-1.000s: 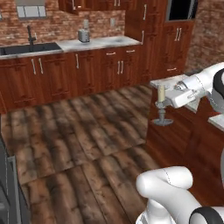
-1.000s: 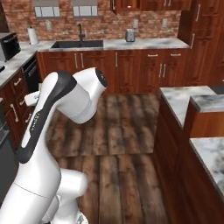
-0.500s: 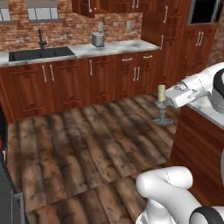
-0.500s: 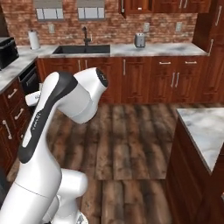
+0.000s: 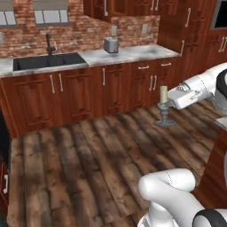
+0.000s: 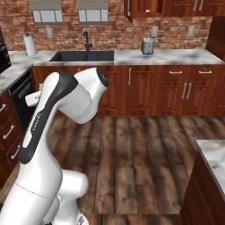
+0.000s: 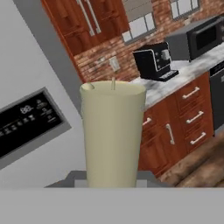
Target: Pick the candle and jar from the dining table and place them in the open cabinet. Close the cabinet after placing the objects.
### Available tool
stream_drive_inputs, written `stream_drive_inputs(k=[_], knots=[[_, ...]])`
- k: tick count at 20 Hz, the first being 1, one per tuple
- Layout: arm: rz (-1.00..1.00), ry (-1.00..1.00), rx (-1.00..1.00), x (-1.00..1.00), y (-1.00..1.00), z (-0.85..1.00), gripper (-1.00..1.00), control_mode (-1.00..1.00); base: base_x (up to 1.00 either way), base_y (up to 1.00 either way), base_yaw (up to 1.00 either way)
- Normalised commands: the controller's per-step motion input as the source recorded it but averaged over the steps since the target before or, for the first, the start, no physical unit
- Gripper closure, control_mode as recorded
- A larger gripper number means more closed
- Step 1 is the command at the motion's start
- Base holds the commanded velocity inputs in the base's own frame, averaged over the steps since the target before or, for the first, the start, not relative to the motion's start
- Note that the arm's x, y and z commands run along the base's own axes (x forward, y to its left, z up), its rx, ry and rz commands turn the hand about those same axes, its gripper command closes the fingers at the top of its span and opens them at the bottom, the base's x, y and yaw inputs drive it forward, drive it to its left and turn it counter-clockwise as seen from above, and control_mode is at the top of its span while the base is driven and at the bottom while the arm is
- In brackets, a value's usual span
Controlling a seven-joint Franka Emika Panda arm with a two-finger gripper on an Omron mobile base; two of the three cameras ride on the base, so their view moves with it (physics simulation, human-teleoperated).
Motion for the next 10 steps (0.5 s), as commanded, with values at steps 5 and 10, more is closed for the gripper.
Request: stream_drive_inputs(k=[5, 10], knots=[[0.00, 0.00, 0.00, 0.00, 0.00, 0.00, 1.00, 1.00, 1.00, -0.18, -0.06], [0.00, 0.00, 0.00, 0.00, 0.00, 0.00, 1.00, 1.00, 0.98, -0.50, -0.20]])
